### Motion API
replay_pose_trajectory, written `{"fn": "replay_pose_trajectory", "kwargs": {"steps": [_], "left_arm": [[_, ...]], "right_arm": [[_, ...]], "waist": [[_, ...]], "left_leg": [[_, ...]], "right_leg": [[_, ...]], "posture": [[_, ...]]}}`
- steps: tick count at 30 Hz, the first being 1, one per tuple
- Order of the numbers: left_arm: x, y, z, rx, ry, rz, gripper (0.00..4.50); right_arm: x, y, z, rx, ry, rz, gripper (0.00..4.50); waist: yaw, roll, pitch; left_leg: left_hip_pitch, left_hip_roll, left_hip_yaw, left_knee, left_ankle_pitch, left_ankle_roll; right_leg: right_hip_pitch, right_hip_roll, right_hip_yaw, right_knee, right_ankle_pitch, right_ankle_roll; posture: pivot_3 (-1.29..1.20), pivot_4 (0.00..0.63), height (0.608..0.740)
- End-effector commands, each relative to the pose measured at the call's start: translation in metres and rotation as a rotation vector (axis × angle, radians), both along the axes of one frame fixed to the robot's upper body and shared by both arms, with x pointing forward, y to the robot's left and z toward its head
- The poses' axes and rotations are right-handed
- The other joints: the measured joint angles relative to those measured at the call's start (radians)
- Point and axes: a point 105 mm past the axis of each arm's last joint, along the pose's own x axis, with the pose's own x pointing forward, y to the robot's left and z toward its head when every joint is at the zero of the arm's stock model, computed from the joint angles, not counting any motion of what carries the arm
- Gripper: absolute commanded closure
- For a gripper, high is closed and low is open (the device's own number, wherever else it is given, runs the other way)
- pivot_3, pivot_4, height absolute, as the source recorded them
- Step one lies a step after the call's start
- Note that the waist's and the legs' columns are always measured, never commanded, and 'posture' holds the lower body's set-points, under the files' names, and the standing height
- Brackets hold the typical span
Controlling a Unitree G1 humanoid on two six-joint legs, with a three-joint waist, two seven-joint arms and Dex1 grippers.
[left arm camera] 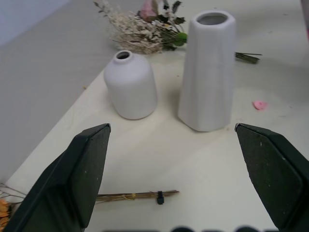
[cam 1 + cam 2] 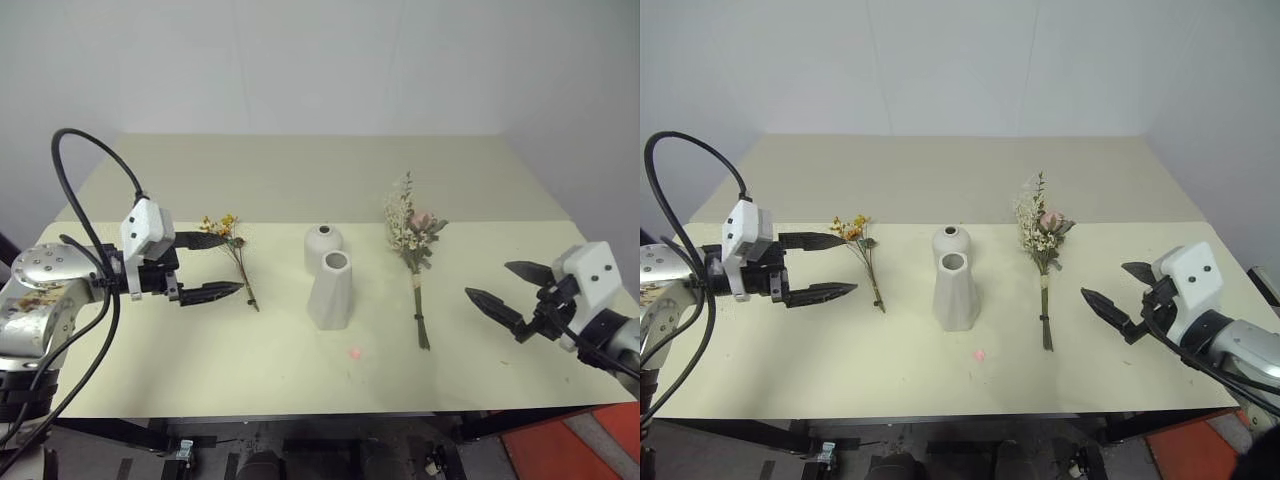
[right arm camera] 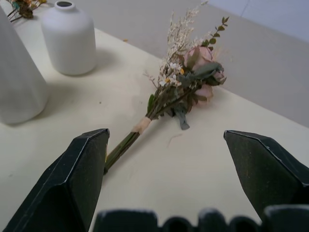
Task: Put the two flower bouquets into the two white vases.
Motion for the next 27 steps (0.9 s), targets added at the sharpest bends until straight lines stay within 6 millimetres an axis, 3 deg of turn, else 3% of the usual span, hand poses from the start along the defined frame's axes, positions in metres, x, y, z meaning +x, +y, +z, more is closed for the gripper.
{"fn": "replay_pose_trajectory", "kwargs": {"steps": [1,13,27], "left_arm": [[-0.002,0.000,0.014,-0.010,-0.053,-0.025,0.00],[0.000,-0.007,0.011,-0.048,-0.066,-0.033,0.00],[0.013,-0.018,0.027,-0.037,-0.118,-0.130,0.00]], "right_arm": [[-0.005,-0.010,0.014,-0.046,-0.026,-0.003,0.02],[0.000,-0.013,0.025,-0.016,0.022,0.016,0.02],[0.030,-0.003,0.026,0.026,0.122,0.002,0.02]], "waist": [[0.000,0.000,0.000],[-0.002,0.000,0.000],[-0.001,0.000,0.000]], "left_leg": [[0.000,0.000,0.000,0.000,0.000,0.000],[0.001,0.000,0.000,0.001,0.000,0.000],[0.000,0.000,0.000,0.001,0.000,0.000]], "right_leg": [[0.000,0.000,0.000,0.000,0.000,0.000],[0.001,0.000,0.000,0.001,0.000,0.000],[0.000,0.000,0.000,0.001,0.000,0.000]], "posture": [[0.00,0.150,0.740],[0.00,0.150,0.740],[0.00,0.150,0.740]]}}
